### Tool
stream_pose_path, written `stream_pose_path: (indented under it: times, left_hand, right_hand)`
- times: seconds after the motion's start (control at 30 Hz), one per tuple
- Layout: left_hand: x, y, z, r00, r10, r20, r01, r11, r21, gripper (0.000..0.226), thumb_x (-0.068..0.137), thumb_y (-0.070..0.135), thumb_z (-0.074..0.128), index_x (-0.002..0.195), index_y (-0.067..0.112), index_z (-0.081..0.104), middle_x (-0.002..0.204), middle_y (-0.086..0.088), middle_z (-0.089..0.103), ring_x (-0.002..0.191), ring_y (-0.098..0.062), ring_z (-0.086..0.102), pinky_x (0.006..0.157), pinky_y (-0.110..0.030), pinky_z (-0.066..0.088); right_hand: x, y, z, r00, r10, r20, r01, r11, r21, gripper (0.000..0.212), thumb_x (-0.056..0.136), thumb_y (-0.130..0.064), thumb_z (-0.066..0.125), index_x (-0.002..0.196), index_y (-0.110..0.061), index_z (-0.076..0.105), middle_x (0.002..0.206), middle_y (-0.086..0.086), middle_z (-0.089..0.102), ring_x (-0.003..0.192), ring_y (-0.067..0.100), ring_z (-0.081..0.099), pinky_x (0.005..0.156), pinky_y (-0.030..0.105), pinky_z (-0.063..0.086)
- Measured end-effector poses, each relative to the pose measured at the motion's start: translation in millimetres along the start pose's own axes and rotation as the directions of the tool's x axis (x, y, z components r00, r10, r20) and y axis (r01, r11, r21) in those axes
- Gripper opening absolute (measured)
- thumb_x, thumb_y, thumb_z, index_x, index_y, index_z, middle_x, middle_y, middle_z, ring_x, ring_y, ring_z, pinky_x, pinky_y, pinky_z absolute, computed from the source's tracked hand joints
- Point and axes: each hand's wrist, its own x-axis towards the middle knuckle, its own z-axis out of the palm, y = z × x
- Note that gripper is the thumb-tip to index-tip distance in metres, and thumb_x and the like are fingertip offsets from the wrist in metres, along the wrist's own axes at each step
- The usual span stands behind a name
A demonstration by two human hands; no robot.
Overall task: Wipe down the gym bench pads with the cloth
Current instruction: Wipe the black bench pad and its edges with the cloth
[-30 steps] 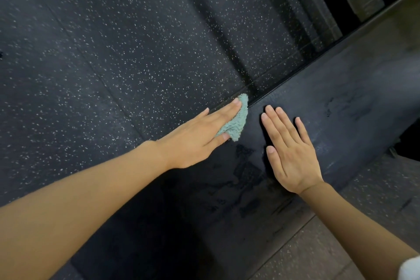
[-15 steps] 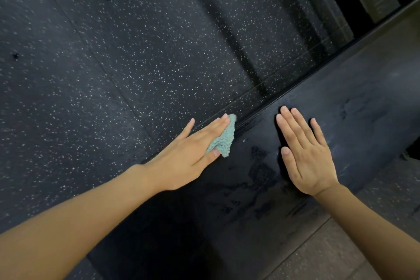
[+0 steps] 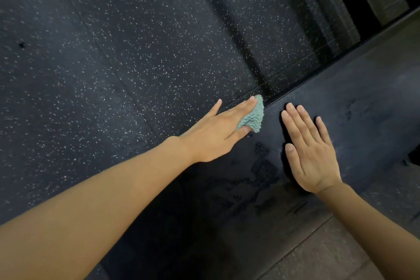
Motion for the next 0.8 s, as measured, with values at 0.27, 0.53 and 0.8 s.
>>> stream_pose_path:
  times: [0.27, 0.53, 0.8]
  left_hand:
    - [-35, -9, 2, 0.999, -0.047, -0.012, 0.047, 0.999, 0.016, 0.060, 0.107, 0.030, 0.028, 0.157, 0.028, -0.006, 0.163, 0.018, 0.000, 0.147, 0.008, 0.002, 0.122, -0.034, -0.013]
    - [-78, -20, 10, 0.994, -0.088, -0.067, 0.089, 0.996, 0.021, 0.061, 0.106, 0.028, 0.030, 0.157, 0.030, -0.004, 0.162, 0.020, 0.000, 0.146, 0.011, 0.001, 0.121, -0.027, -0.014]
    - [-139, -41, 17, 0.986, -0.140, -0.089, 0.140, 0.990, -0.007, 0.059, 0.102, 0.037, 0.024, 0.155, 0.036, -0.001, 0.159, 0.030, 0.001, 0.144, 0.015, 0.002, 0.121, -0.026, -0.012]
  right_hand:
    - [0, -1, 0, 1.000, 0.010, 0.010, -0.010, 1.000, 0.005, 0.058, 0.101, -0.030, 0.021, 0.157, -0.016, 0.016, 0.165, -0.002, 0.012, 0.152, 0.018, 0.011, 0.122, 0.046, 0.011]
    - [-3, -4, -1, 0.999, 0.033, 0.023, -0.034, 0.999, 0.033, 0.058, 0.102, -0.028, 0.021, 0.158, -0.017, 0.015, 0.165, -0.003, 0.011, 0.153, 0.016, 0.008, 0.123, 0.047, 0.010]
    - [-4, -32, 1, 0.982, 0.189, 0.004, -0.187, 0.971, 0.151, 0.059, 0.100, -0.031, 0.020, 0.158, -0.019, 0.014, 0.165, -0.008, 0.006, 0.152, 0.010, 0.000, 0.123, 0.040, -0.003]
